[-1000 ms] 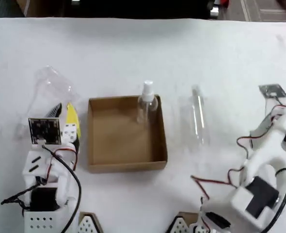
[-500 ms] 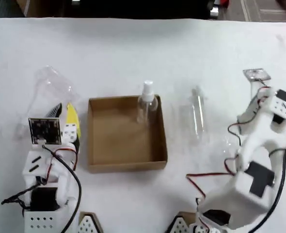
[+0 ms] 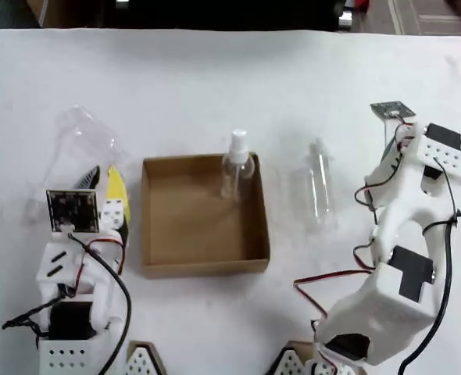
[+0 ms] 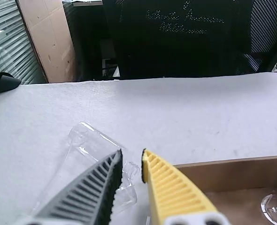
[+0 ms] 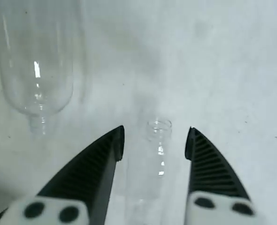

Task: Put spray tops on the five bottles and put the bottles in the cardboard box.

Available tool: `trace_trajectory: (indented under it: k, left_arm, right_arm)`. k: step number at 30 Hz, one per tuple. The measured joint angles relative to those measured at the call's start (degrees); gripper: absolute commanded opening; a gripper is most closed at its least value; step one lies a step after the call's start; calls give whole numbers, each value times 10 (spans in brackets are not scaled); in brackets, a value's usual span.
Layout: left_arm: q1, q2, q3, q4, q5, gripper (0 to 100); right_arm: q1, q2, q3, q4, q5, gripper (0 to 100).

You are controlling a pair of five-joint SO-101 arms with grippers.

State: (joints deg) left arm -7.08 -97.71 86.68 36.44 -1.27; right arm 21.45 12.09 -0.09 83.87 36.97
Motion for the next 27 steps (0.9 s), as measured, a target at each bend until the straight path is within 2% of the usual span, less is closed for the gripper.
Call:
trace_trajectory:
  k: [10, 27]
  left_arm:
    - [0, 0, 0, 0, 0, 72]
    - [0, 0, 0, 0, 0, 72]
  right_arm:
    - [1, 62, -1, -13, 0, 176]
    - [1, 69, 1, -14, 0, 173]
